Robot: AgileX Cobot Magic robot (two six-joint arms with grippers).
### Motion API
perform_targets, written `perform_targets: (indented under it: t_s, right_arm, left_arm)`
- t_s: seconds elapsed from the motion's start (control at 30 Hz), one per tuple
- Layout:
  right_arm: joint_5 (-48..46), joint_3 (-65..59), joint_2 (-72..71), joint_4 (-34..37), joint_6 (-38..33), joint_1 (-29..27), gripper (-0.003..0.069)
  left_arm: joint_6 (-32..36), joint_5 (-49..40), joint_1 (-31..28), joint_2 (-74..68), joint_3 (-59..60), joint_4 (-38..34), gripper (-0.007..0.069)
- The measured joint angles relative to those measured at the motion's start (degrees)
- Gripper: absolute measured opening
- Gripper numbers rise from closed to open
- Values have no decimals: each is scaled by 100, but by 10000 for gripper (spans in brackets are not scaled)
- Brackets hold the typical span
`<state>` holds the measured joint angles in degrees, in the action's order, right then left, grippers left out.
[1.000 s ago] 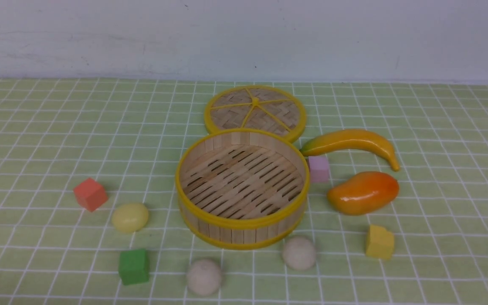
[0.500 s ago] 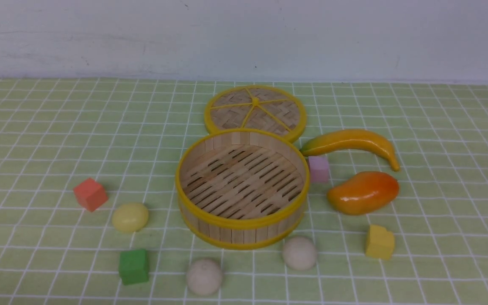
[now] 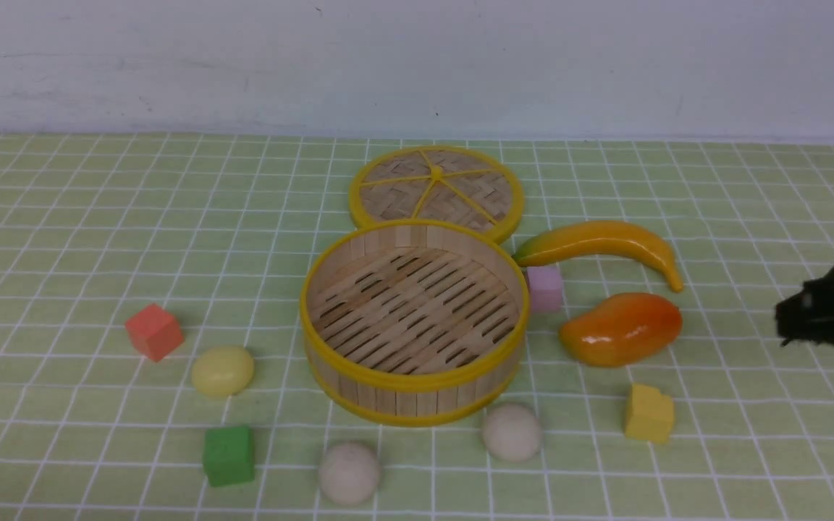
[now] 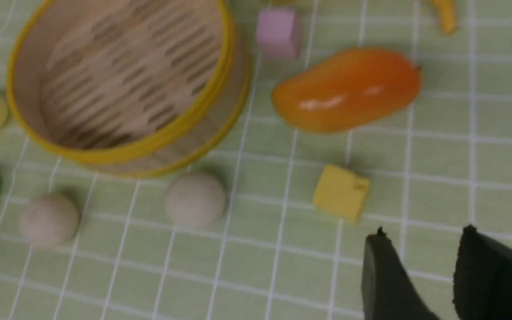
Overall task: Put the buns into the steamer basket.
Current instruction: Use the right arm to grab a steamed stuffed bun
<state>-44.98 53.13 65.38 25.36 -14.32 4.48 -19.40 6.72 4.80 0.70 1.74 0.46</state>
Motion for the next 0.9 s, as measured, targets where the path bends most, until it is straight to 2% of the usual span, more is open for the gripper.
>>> perform_targets:
  t_s: [0.07,0.17,0.33,0.43,0.53,0.7,0.9]
  right_arm:
    - [-145,97,323,160,-234,202,239]
    - [-312,506,904,-36,-398,960,239]
    - [-382,1018,1597,-1120,501,1662,239]
    - [-320,1203,2032,-1584,1200,1877,239]
    - [-195,1294,2427,-1766,1598,2212,239]
    - [159,1318,2860,-2020,1664,2718,239]
    - [727,1318,3311,-2144,1671,2807,239]
  left_arm:
    - [0,0,0,0,0,0,239]
    - [0,0,0,0,0,0,239]
    - [0,0,0,0,0,0,239]
    - [0,0,0,0,0,0,239]
    - [0,0,0,0,0,0,239]
    - [0,0,0,0,0,0,239]
    - [0,0,0,0,0,-5,239]
